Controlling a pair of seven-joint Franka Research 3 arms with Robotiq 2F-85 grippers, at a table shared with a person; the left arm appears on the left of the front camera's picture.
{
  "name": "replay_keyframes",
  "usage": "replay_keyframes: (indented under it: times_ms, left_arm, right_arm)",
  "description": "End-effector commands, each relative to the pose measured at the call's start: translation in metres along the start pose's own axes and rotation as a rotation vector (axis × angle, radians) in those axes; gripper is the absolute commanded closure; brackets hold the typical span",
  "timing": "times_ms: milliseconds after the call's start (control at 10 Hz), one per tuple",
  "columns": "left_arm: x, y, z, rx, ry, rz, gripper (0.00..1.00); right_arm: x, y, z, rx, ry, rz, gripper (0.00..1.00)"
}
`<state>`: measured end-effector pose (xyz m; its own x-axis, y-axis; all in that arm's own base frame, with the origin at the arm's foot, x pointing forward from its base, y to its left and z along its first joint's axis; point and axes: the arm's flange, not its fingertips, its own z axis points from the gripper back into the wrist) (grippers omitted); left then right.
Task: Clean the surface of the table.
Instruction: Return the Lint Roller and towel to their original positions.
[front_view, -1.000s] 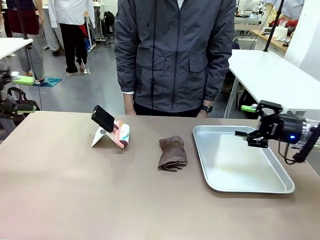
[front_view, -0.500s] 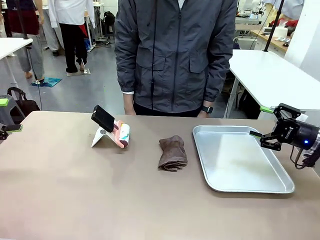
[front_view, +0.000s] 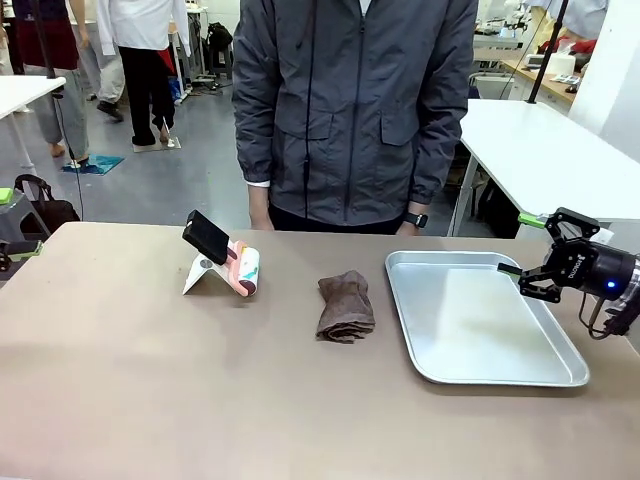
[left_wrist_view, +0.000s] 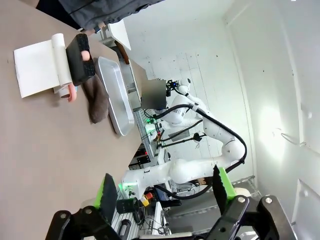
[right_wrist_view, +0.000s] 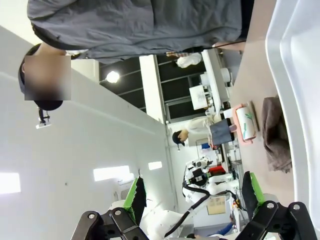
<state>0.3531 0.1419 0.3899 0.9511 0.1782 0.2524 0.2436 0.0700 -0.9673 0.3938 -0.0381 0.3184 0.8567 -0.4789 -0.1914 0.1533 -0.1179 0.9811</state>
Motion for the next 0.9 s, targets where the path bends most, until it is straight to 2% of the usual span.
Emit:
replay_keyframes:
  times_ms: [0, 800]
  left_arm:
    - [-0.0048, -0.0007, -0.0018, 0.011, -0.003, 0.018, 0.0]
    - [-0.0048, -0.0007, -0.0018, 0.011, -0.003, 0.018, 0.0]
  right_arm:
    - [-0.0015, 0.0021, 0.0002, -0.004, 0.015, -0.005, 0.0]
    - [-0.0015, 0.0021, 0.0002, -0.004, 0.015, -0.005, 0.0]
